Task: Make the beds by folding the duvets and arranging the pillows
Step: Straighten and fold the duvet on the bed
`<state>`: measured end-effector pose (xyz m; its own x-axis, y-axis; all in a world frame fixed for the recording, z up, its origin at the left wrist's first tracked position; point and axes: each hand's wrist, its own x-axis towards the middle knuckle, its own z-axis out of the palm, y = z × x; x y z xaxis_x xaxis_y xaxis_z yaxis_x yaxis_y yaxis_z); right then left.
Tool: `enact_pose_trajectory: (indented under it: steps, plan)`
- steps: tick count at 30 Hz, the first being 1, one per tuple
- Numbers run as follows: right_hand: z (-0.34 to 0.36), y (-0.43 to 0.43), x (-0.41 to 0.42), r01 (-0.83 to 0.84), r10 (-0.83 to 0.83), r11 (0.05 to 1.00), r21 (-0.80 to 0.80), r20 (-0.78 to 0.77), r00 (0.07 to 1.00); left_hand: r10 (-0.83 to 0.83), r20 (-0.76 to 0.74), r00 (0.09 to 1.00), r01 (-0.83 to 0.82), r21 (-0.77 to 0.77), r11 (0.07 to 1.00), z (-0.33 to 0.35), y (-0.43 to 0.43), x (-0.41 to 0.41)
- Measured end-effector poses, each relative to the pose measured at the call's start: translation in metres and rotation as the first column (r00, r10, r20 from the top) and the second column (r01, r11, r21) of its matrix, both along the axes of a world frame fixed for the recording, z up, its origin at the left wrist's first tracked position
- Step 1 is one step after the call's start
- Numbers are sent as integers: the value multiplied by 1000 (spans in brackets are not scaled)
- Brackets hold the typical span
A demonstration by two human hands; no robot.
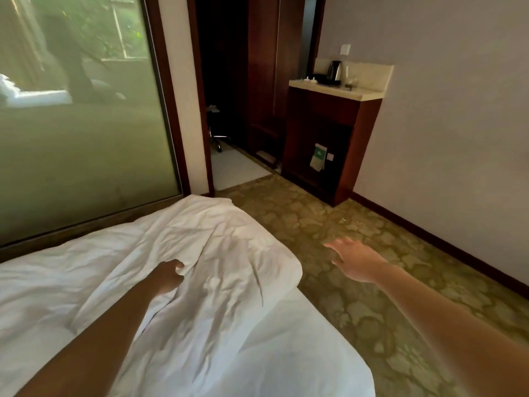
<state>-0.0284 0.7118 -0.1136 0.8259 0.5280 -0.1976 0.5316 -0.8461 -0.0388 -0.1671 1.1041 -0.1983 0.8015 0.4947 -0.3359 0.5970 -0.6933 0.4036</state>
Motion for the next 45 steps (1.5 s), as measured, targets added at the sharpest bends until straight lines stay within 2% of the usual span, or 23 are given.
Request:
enact_pose_trajectory:
  steps: [3,7,10,12,13,16,21,24,29,32,34,36,38,40,42,45]
  plan:
    - [-12,-7,60,-38,38,999,17,-53,998,6,21,1000,-6,-3,1000,3,-30,61]
    - [-37,-23,153,-117,124,991,61,-123,985,100,48,994,-100,-6,995,-15,-65,127]
    - [-55,-40,226,-224,228,974,44,-180,957,222,19,975,-222,-9,975,-36,-89,155]
    - [-55,-51,279,-303,301,953,6,-158,941,359,46,932,-359,-8,933,-47,-107,175]
    - [-51,-50,314,-368,364,930,-8,-131,922,440,61,896,-441,5,898,-47,-116,188]
    - [-32,-42,362,-448,442,893,-44,-103,891,542,86,836,-547,51,836,-42,-136,217]
    - [-21,4,429,-609,610,792,33,-65,790,558,76,826,-560,-2,829,-25,-188,281]
    - [-28,51,448,-701,708,706,102,-87,701,586,68,808,-588,27,808,-12,-194,291]
    - [-35,126,476,-818,840,542,191,-162,519,778,19,628,-778,7,628,10,-161,279]
    - [-32,172,527,-864,883,470,181,-74,464,869,-31,494,-870,-15,493,17,-118,307]
    - [-29,204,577,-889,892,449,89,9,452,869,18,494,-867,80,492,13,-73,358]
    - [-23,235,629,-898,899,439,-29,22,438,813,24,581,-811,97,577,13,-37,432]
    - [-14,264,675,-893,897,442,-90,17,442,705,23,709,-704,82,705,19,-13,511]
    - [-7,299,715,-889,892,452,-79,42,450,645,38,763,-646,70,760,33,20,579]
    - [-6,339,750,-894,894,447,-42,52,444,596,49,802,-597,121,793,46,63,630]
    - [-14,406,803,-911,911,411,-25,36,410,595,21,803,-591,150,793,53,128,687]
